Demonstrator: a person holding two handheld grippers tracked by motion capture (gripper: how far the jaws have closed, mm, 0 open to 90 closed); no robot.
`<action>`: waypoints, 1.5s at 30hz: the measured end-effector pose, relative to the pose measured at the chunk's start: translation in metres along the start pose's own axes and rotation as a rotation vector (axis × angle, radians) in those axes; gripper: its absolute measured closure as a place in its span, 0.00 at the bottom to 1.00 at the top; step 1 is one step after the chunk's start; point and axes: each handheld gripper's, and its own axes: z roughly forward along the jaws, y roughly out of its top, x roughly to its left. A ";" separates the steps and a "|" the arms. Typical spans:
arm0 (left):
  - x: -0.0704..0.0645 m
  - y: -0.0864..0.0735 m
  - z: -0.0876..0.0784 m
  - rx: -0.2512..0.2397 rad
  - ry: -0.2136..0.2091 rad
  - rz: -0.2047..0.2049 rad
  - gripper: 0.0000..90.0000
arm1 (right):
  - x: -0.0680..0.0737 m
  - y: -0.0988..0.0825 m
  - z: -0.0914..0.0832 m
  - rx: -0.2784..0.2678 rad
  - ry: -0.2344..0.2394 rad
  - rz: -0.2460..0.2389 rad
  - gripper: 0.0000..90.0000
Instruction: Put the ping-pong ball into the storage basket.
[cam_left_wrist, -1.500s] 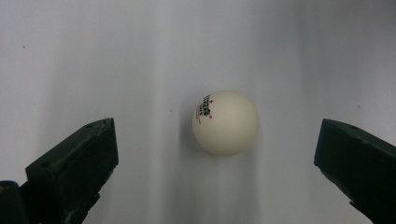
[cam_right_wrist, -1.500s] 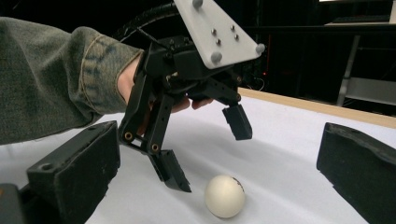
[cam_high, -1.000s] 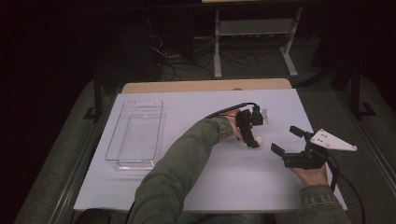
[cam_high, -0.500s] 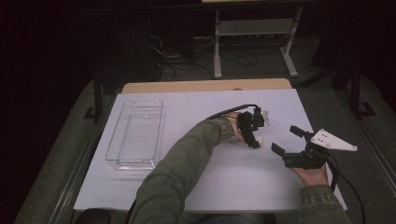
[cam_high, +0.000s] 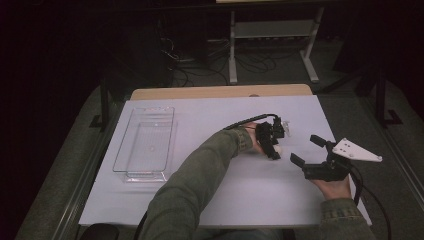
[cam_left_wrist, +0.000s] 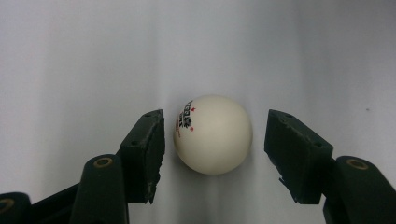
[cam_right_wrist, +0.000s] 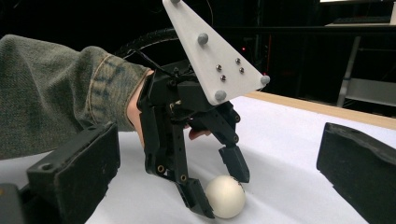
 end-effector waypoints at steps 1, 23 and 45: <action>0.000 0.000 0.001 -0.001 0.004 -0.005 0.43 | 0.000 0.000 0.000 0.000 0.000 0.000 0.00; 0.000 0.000 -0.001 0.014 -0.019 -0.002 0.57 | 0.000 0.000 -0.001 -0.008 0.005 0.007 0.00; -0.008 0.005 -0.027 -0.003 -0.021 0.016 0.57 | 0.001 0.001 -0.001 -0.014 0.008 0.004 0.00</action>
